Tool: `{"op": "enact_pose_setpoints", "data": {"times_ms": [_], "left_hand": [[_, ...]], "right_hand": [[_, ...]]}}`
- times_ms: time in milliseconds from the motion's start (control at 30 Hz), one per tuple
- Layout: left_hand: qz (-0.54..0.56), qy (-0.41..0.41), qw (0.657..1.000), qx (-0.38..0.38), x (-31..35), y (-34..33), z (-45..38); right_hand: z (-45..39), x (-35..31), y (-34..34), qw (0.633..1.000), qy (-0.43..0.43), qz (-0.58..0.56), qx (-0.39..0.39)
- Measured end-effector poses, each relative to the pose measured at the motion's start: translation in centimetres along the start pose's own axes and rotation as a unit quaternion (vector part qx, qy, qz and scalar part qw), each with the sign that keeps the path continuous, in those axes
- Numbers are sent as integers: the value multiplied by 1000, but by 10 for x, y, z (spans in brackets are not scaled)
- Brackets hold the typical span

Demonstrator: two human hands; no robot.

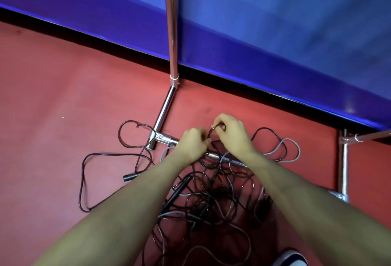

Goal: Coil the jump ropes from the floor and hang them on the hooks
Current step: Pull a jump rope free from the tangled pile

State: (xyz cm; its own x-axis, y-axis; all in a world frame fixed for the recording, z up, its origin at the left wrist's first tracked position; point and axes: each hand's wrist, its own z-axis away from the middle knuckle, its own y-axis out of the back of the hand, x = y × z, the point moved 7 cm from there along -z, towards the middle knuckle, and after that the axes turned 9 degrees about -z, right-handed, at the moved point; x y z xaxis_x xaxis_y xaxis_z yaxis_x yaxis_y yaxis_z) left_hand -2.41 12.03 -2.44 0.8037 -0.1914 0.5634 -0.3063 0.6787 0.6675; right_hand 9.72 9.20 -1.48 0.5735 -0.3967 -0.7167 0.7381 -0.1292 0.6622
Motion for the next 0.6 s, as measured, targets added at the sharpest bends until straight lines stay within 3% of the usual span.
{"op": "enact_pose_setpoints", "data": {"times_ms": [300,600], "left_hand": [[32,-68,991,106,82,113,87],[88,-173,961,197,203,234,229]], "right_hand": [[58,-95,107,980,10,-150,128],[146,-197,209,981,30,-175,82]]}}
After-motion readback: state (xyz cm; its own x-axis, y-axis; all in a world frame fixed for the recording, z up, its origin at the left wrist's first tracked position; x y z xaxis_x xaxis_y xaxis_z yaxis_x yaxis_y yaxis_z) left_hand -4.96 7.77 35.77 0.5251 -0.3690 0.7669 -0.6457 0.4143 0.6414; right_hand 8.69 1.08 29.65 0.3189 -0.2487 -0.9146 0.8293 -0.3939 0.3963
